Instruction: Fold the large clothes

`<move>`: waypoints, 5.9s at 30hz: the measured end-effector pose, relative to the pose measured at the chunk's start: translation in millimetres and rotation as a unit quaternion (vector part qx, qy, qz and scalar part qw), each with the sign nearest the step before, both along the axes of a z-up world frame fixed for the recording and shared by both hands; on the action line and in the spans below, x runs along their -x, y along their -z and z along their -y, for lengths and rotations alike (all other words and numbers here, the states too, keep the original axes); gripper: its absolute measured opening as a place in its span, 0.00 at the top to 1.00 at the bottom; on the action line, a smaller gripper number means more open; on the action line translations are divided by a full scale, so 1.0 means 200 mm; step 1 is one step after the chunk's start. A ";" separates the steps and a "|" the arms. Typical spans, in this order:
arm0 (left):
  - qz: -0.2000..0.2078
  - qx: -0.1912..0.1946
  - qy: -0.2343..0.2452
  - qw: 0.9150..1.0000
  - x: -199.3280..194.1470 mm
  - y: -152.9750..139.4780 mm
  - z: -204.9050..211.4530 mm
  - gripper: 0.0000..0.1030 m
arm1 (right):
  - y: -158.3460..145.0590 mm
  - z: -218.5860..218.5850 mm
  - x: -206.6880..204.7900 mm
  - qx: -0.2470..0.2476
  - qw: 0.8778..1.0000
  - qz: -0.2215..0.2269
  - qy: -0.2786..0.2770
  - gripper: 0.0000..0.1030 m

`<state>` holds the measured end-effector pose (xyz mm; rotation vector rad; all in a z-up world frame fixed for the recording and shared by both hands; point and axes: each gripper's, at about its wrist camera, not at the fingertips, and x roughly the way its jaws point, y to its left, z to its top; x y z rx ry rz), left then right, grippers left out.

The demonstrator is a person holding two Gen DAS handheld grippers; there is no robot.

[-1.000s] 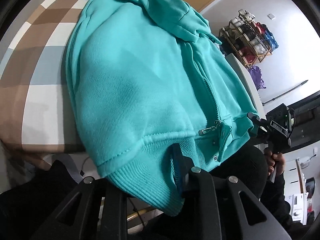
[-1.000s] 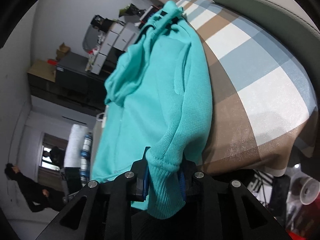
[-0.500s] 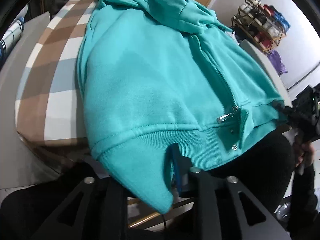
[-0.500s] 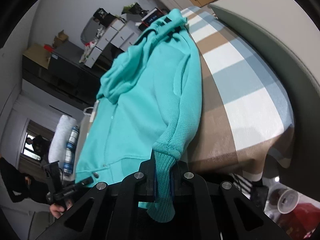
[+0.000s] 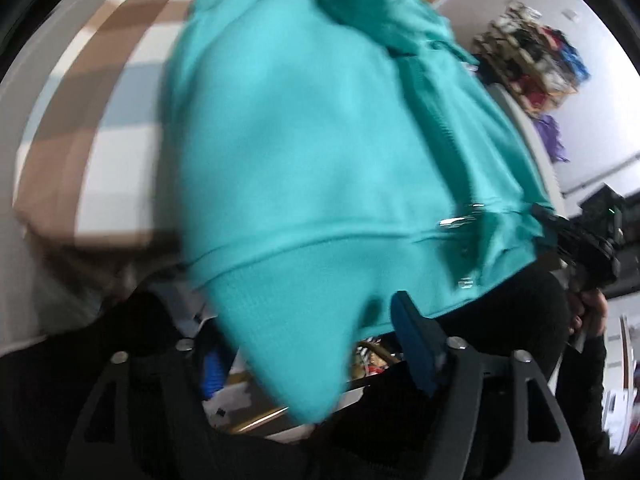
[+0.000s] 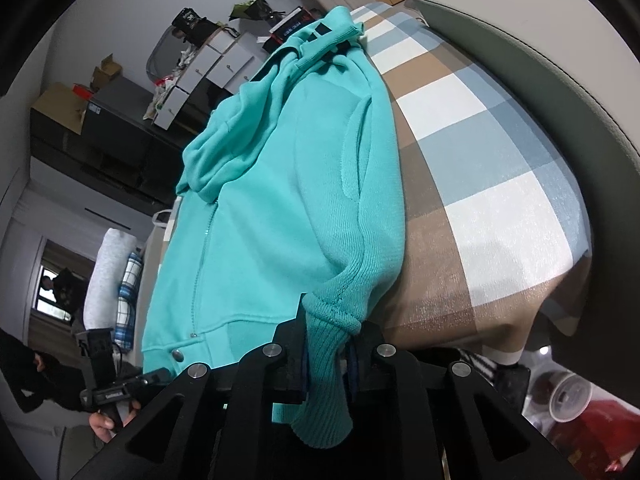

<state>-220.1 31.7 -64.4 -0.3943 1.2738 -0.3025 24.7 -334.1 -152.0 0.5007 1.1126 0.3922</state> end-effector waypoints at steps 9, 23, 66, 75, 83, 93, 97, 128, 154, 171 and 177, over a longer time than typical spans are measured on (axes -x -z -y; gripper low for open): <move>-0.008 0.143 -0.044 0.989 -0.05 0.03 -0.15 0.32 | 0.03 0.01 0.01 -0.005 1.000 -0.004 0.005 0.83; 0.036 0.079 -0.055 0.995 -0.14 -0.13 -0.03 0.36 | 0.02 -0.04 -0.04 0.011 1.000 -0.008 -0.014 0.83; -0.037 0.183 -0.086 0.979 -1.72 -0.42 -0.31 0.88 | -0.53 -0.11 -1.45 -0.097 0.994 -0.002 0.053 0.90; -0.059 0.219 -0.041 0.973 -1.76 -0.31 -0.31 0.66 | -0.07 0.00 -1.65 -0.121 0.989 -0.075 0.038 0.85; -0.047 0.190 -0.042 0.980 -1.69 -0.38 -0.36 0.22 | -0.33 0.09 -1.39 -0.055 0.997 0.062 0.004 0.16; -0.007 0.046 -0.065 0.997 -1.76 -0.35 -0.37 0.22 | -0.34 -0.04 -1.47 0.111 0.987 0.096 -0.059 0.16; -0.025 0.094 -0.020 0.995 -1.82 -0.26 -0.29 0.23 | -0.25 -0.10 -1.58 0.150 0.982 0.083 -0.075 0.19; 0.059 0.000 -0.096 0.994 -1.88 -0.21 -0.31 0.71 | -0.07 -0.24 -1.78 0.257 0.964 0.064 -0.041 0.77; -0.027 -0.014 -0.018 0.999 -1.35 -0.03 -0.11 0.54 | -0.01 -0.16 -0.99 0.094 0.989 0.018 -0.117 0.65; 0.053 -0.054 -0.021 0.997 -0.98 -0.51 -0.30 0.40 | -0.31 -0.13 -0.46 0.168 0.970 0.053 -0.168 0.52; 0.011 -0.057 0.014 0.998 -1.28 -0.38 -0.16 0.38 | -0.43 -0.17 -0.83 0.164 0.974 0.094 -0.124 0.43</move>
